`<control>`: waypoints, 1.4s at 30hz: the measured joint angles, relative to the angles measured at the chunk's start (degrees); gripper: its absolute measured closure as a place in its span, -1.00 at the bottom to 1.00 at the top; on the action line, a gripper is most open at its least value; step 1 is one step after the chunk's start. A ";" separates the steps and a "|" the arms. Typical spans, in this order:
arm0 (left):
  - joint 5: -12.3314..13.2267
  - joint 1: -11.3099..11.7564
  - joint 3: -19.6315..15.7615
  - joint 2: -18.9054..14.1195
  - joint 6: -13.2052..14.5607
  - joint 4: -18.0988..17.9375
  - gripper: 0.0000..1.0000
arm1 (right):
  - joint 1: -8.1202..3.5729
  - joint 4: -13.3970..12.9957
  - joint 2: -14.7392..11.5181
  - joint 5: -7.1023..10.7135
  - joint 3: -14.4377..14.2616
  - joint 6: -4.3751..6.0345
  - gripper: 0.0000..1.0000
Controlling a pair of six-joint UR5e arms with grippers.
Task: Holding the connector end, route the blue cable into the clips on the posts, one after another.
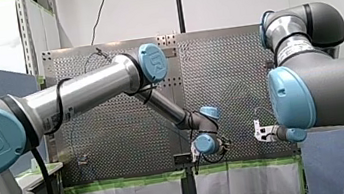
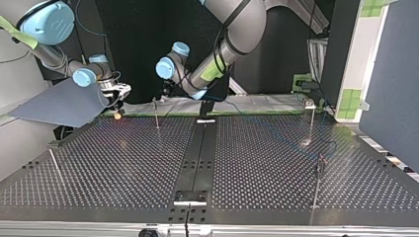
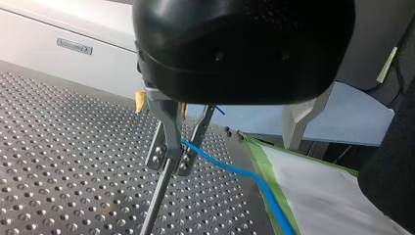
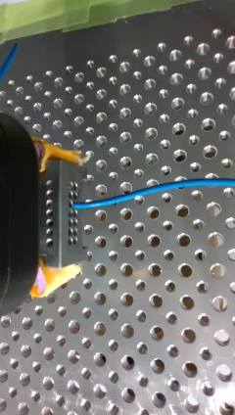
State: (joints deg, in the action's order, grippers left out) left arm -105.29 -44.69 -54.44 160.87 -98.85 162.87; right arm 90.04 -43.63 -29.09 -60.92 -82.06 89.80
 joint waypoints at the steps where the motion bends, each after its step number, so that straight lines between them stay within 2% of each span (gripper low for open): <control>1: 0.02 0.04 -0.04 0.00 -0.01 -0.03 -1.00 | -0.01 0.01 0.00 0.00 0.00 -0.02 1.00; 17: -0.71 0.64 -0.12 -0.44 0.73 0.00 -1.00 | -0.11 0.34 0.03 0.00 0.00 -0.20 1.00; 25: 0.61 0.63 -0.12 -0.58 1.90 -0.21 -1.00 | 0.01 0.38 0.03 0.00 0.00 -0.20 1.00; 42: 1.77 -0.08 -0.12 -0.93 3.29 -0.79 -1.00 | -0.25 0.63 0.05 0.00 0.34 0.17 1.00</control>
State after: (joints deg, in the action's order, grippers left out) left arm -103.52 -44.77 -54.56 159.94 -95.56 162.08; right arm 89.79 -43.00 -29.05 -60.92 -81.72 89.98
